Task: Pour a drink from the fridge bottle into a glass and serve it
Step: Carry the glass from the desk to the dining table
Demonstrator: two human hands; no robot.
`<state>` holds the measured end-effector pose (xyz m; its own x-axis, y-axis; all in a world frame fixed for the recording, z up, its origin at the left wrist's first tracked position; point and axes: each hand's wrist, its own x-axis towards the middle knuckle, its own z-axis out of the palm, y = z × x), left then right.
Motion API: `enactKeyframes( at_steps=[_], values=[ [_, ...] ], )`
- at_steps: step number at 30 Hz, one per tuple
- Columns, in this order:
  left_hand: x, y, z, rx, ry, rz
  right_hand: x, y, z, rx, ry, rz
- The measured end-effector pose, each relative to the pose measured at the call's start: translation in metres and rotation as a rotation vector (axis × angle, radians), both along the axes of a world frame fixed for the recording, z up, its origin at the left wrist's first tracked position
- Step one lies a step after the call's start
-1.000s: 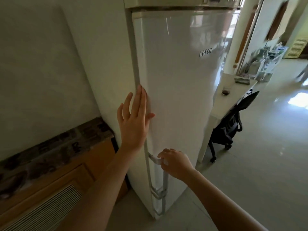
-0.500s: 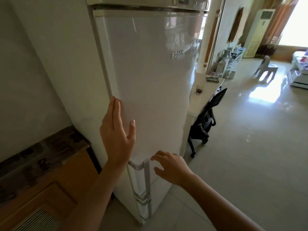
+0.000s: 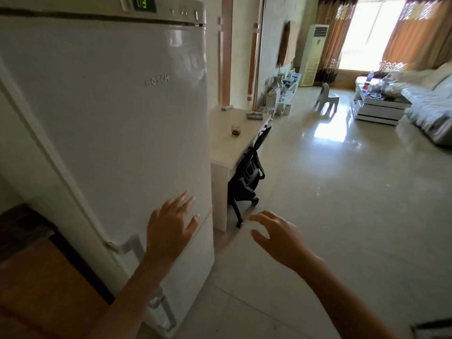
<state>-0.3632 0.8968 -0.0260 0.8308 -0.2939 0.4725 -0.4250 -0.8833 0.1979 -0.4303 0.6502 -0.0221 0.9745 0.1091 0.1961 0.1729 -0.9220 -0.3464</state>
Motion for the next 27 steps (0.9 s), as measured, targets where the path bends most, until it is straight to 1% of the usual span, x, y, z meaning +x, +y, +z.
enactKeyframes(
  at_steps=[4,8,11,15,22,27],
  values=[
    [0.004,-0.058,0.001,0.052,0.131,-0.070,-0.020,-0.051,0.005,0.001,-0.012,-0.087],
    [0.016,-0.113,0.003,0.142,0.177,-0.116,-0.025,-0.096,0.008,0.031,-0.025,-0.172],
    [0.037,-0.150,0.000,0.188,0.208,-0.138,-0.015,-0.128,0.005,0.047,-0.027,-0.208],
    [0.077,-0.193,-0.009,0.202,0.238,-0.164,0.020,-0.169,-0.002,0.039,-0.017,-0.240],
    [0.173,-0.259,-0.033,0.208,0.325,-0.183,0.110,-0.239,-0.012,0.019,0.035,-0.293],
    [0.231,-0.303,-0.035,0.207,0.326,-0.207,0.165,-0.291,-0.015,0.022,0.060,-0.317]
  ],
)
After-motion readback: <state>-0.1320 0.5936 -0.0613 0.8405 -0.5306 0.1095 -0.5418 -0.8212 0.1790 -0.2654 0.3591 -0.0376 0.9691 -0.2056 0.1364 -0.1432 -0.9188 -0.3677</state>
